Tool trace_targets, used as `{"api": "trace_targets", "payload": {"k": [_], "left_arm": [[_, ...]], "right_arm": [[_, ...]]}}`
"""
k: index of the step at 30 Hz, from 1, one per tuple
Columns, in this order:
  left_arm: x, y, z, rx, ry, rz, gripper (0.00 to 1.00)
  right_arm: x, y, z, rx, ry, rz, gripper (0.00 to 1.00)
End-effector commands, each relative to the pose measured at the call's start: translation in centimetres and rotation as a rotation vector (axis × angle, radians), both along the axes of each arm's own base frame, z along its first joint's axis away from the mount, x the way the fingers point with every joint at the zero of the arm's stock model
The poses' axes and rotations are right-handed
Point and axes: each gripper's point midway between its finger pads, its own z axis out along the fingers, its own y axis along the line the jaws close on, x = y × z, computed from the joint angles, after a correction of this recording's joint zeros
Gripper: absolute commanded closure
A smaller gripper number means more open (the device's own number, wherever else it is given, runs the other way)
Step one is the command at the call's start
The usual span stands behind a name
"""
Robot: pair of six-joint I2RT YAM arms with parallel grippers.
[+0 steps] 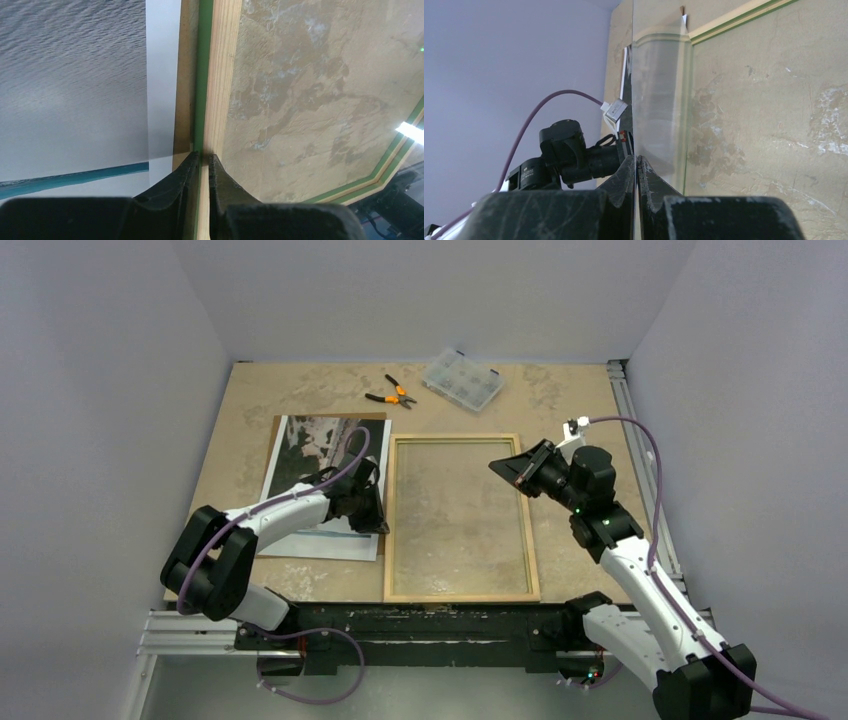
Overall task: Put the photo into the frame
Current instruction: Place the photo frame item in the photo frame.
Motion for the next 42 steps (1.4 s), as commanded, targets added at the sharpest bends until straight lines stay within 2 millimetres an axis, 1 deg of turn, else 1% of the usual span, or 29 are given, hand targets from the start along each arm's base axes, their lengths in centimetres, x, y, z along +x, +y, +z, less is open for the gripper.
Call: {"api": "trace_targets", "payload": {"k": [1,11,16,22,26,33,38,42], "left_arm": [[0.5,0.8,-0.9,0.065,0.001,0.020,0.90],[0.4,0.8,-1.3,0.074,0.016,0.011,0.92],[0.4,0.8,-1.3,0.075,0.017,0.007,0.93],[0.3,1.2,-1.5,0.098,0.021,0.005,0.94],[0.3,1.2,-1.5,0.099,0.021,0.001,0.95],[0.2,1.2,-1.6,0.102,0.026,0.002,0.96],[0.2,1.2,-1.7,0.104,0.026,0.001,0.96],[0.2,1.2,-1.6,0.102,0.027,0.001,0.96]], "right_arm": [[0.3,0.6,2.6,0.050,-0.087,0.013,1.00],[0.5,0.7,4.1,0.064,-0.132,0.015,1.00],[1.1,0.7,4.0,0.059,-0.132,0.007,1.00],[2.0,0.8,4.0,0.033,-0.131,0.003,1.00],[2.4,1.0,3.2,0.034,-0.115,0.005,1.00],[2.5,0.8,2.7,0.046,-0.095,-0.016,1.00],[2.0,0.5,2.0,0.032,-0.084,-0.022,1.00],[1.4,0.2,0.7,0.016,-0.066,-0.023,1.00]]}}
